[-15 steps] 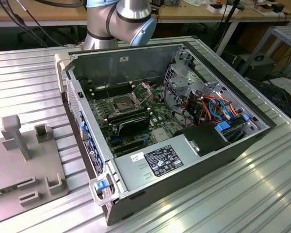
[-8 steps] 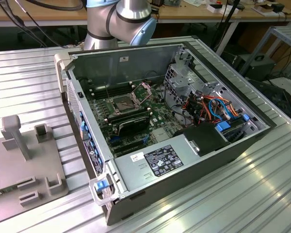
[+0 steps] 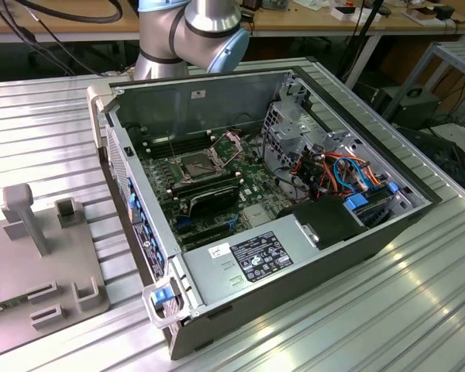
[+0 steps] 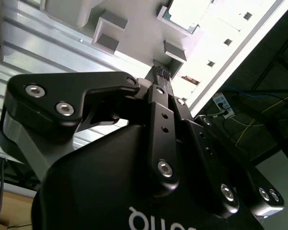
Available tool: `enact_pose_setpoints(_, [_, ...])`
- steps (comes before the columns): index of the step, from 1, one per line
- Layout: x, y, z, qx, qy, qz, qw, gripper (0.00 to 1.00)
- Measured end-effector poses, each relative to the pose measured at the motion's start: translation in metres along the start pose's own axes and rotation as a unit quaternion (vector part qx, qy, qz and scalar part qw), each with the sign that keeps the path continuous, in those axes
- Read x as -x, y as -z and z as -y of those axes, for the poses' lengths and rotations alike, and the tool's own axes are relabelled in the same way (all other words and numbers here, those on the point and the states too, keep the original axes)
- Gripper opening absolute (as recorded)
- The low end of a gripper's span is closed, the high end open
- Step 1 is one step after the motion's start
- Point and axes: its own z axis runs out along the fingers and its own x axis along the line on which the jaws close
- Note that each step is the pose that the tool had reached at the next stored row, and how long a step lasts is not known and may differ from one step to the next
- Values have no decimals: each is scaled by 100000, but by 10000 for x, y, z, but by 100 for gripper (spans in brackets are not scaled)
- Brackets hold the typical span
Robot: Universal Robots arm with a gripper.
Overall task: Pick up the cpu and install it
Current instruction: 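Reach for the cpu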
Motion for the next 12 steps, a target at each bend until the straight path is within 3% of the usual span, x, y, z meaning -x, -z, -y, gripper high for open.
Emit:
enact_pose_setpoints(5, [-4,-3,0,-1,0,0,100000,11])
enact_pose_setpoints(8, [-6,-8,0,-25,-16,-215,100000,11])
enact_pose_setpoints(12, [-4,-8,1,-40,-10,-215,100000,11])
